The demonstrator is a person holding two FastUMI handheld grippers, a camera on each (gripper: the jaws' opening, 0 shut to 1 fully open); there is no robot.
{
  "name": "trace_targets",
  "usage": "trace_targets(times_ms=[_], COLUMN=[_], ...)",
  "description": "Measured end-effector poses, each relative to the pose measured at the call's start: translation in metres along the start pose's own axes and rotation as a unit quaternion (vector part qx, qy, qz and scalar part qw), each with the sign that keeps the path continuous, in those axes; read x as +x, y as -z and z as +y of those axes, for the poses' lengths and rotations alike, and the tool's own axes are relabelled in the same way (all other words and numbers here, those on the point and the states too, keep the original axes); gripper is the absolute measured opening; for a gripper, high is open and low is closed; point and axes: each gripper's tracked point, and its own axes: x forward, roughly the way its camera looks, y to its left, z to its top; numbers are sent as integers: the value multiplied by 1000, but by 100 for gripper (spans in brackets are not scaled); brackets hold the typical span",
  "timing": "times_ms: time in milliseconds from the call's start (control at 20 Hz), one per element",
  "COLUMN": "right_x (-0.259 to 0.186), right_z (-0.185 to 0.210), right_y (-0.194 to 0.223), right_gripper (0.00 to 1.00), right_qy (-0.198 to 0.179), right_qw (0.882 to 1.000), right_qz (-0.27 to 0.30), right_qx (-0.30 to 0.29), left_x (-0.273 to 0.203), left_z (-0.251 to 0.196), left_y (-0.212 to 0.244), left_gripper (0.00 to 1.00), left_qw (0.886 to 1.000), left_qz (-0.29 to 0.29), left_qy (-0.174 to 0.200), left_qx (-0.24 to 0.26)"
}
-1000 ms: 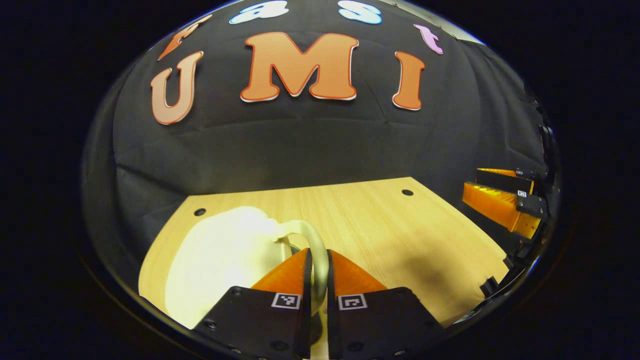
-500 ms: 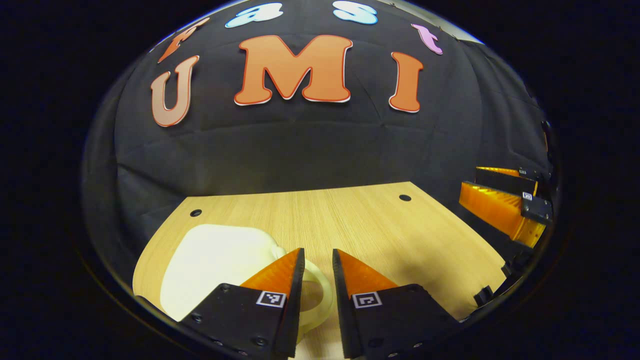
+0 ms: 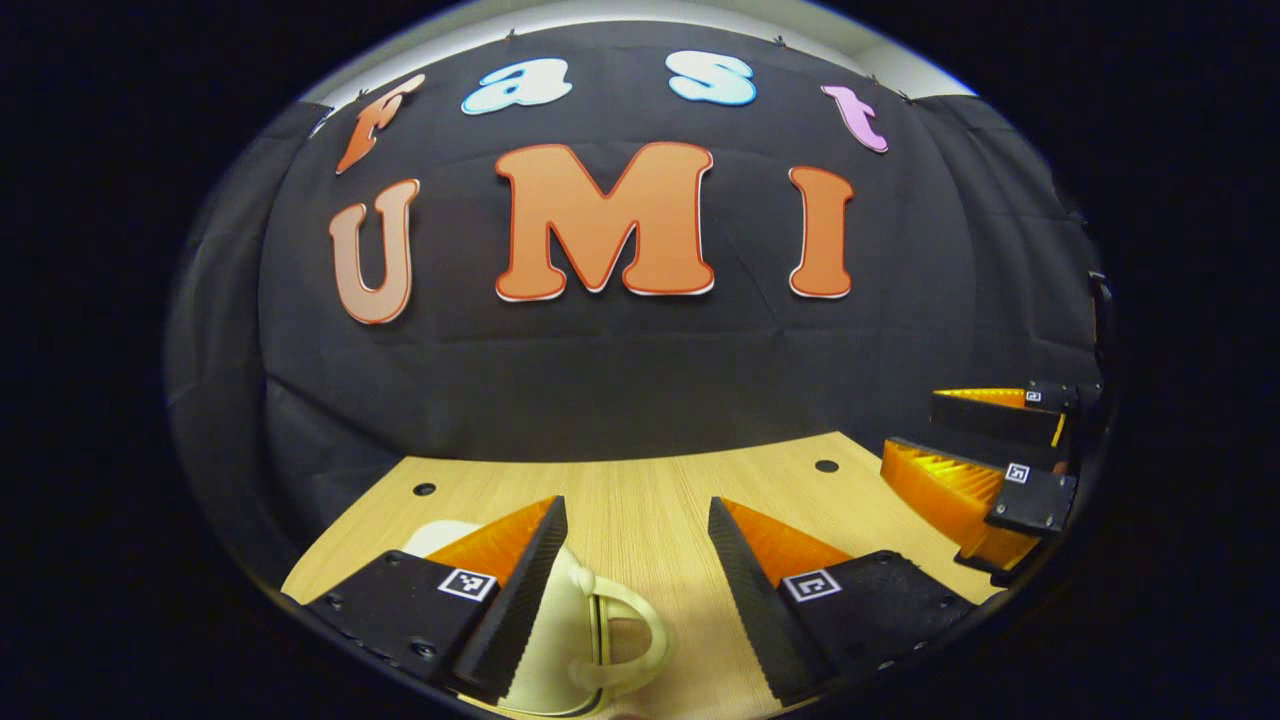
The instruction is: First open the suitcase, pack the skin care products into it, and then close the suitcase.
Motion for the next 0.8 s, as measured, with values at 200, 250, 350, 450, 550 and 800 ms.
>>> trace_targets(times_ms=[200, 250, 350, 450, 550, 800], right_x=[4, 4, 5, 6, 6, 5], right_z=[2, 2, 2, 1, 0, -12], right_y=[-2, -3, -3, -5, -6, -16], right_gripper=[93, 93, 93, 93, 93, 93], right_qy=[-1, 0, 3, 6, 8, 18], right_qw=[1000, 1000, 1000, 1000, 1000, 1000], right_qz=[-2, -3, -4, -5, -6, -13], right_qx=[4, 4, 1, -2, -6, -12], left_x=[-6, -8, -9, -10, -9, -10], left_z=[7, 11, 13, 17, 20, 30], left_y=[-27, -33, -40, -37, -33, -30], left_gripper=[89, 90, 90, 91, 91, 90], left_qw=[999, 998, 998, 998, 998, 998], left_qz=[-44, -55, -66, -64, -59, -49], left_qy=[-17, -22, -24, -26, -25, -25], left_qx=[3, 0, -7, -8, -10, -10])
